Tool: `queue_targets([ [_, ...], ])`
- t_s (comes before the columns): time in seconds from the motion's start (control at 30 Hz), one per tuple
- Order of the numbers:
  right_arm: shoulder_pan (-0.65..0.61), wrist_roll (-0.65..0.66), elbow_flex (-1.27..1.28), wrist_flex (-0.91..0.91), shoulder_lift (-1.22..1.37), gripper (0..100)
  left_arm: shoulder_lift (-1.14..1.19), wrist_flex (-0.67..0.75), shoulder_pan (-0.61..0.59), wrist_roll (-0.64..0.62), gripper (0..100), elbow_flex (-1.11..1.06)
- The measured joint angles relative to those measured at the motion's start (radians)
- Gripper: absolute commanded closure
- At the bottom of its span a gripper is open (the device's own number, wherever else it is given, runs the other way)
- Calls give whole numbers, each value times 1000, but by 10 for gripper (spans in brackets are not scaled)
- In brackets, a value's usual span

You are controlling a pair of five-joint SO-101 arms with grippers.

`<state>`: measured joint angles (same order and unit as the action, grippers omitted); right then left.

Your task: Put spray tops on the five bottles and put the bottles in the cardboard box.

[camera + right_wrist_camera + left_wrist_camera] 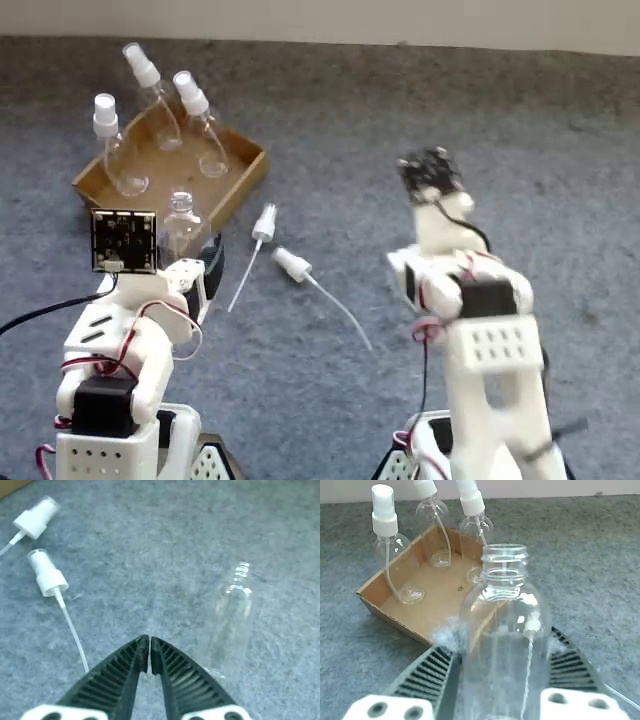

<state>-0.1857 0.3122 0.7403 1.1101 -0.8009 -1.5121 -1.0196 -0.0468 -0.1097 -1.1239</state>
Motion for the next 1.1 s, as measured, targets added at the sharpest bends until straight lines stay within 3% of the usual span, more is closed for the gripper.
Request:
queue_targets([
  [0.23,-167,0,-209,21,350,924,-89,78,-23,0,919,-75],
  [0.53,-345,2,-643,262,767,887,-153,81,-141,0,919,-75],
  [0.67,-413,87,-836,377,970,821,-153,81,-169,0,919,-75],
  [1.1,-468,117,-1344,497,1445,799,-153,81,-176,0,919,-75],
])
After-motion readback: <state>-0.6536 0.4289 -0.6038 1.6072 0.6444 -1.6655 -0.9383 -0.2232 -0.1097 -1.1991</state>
